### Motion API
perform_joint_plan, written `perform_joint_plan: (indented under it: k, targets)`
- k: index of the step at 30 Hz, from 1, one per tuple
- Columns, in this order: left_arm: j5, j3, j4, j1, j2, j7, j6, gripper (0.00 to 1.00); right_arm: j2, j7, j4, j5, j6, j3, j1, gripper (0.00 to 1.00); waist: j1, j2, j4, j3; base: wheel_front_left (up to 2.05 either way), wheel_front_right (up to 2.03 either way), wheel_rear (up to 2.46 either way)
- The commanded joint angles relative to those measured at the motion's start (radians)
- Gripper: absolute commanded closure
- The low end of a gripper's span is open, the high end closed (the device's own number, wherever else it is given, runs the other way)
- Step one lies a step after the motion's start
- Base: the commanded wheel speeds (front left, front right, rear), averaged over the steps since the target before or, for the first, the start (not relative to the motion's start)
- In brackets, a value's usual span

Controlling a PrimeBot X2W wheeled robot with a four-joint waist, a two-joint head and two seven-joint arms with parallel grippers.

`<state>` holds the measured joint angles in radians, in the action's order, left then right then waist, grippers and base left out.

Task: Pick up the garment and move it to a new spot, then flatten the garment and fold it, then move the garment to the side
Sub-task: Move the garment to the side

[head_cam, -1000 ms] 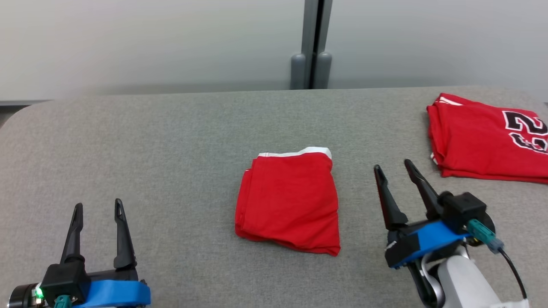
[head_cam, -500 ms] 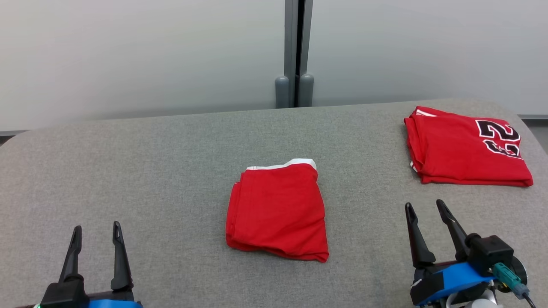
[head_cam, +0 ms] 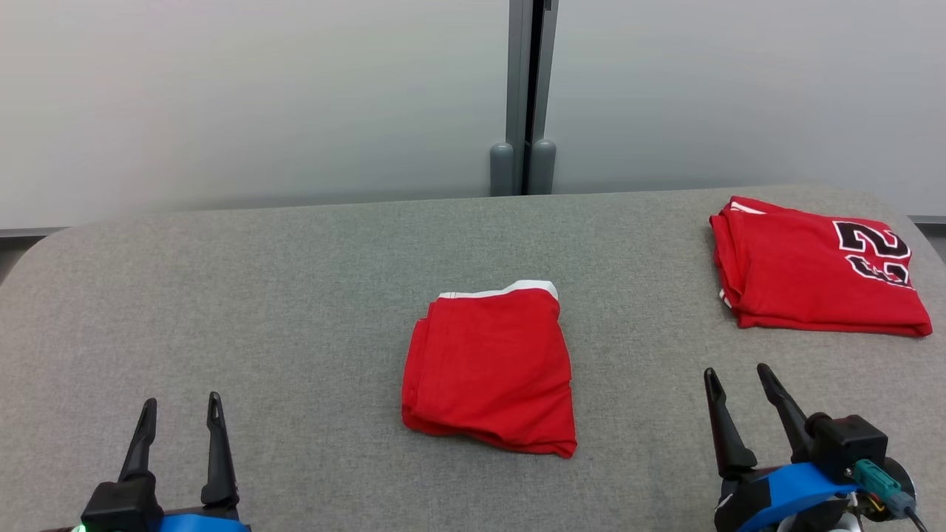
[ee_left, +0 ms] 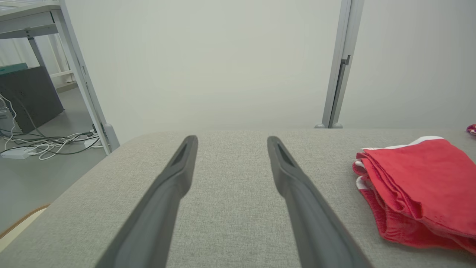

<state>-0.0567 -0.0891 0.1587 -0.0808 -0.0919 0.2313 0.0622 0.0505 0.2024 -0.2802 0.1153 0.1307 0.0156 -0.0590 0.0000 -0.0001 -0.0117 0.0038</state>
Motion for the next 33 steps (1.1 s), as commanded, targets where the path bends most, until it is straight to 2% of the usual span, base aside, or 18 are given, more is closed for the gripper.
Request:
perform_joint_plan:
  k: [1, 10, 26, 33]
  targets:
    - [-0.008, -0.004, -0.002, 0.013, -0.003, -0.008, 0.001, 0.0, 0.001, -0.005, 0.006, 0.006, 0.0, 0.001, 0.01, 0.0, 0.0, 0.0001, 0.0, -0.001, 0.0, 0.0, 0.0]
    - [-0.026, 0.001, -0.025, 0.027, -0.01, -0.058, -0.003, 0.0, 0.0, -0.023, 0.015, 0.009, 0.0, -0.009, 0.013, 0.0, 0.0, 0.0001, -0.004, -0.003, 0.0, 0.0, 0.0]
    - [-0.039, 0.007, -0.053, 0.006, -0.016, -0.071, -0.024, 0.0, 0.0, -0.027, 0.013, 0.013, 0.0, -0.016, 0.017, 0.0, 0.0, 0.0001, -0.008, 0.002, 0.0, 0.0, 0.0]
    - [-0.045, 0.013, -0.06, 0.025, -0.018, -0.073, -0.031, 0.0, 0.0, -0.031, -0.009, 0.004, 0.0, -0.052, -0.085, 0.0, 0.0, 0.0001, -0.007, 0.021, 0.0, 0.0, 0.0]
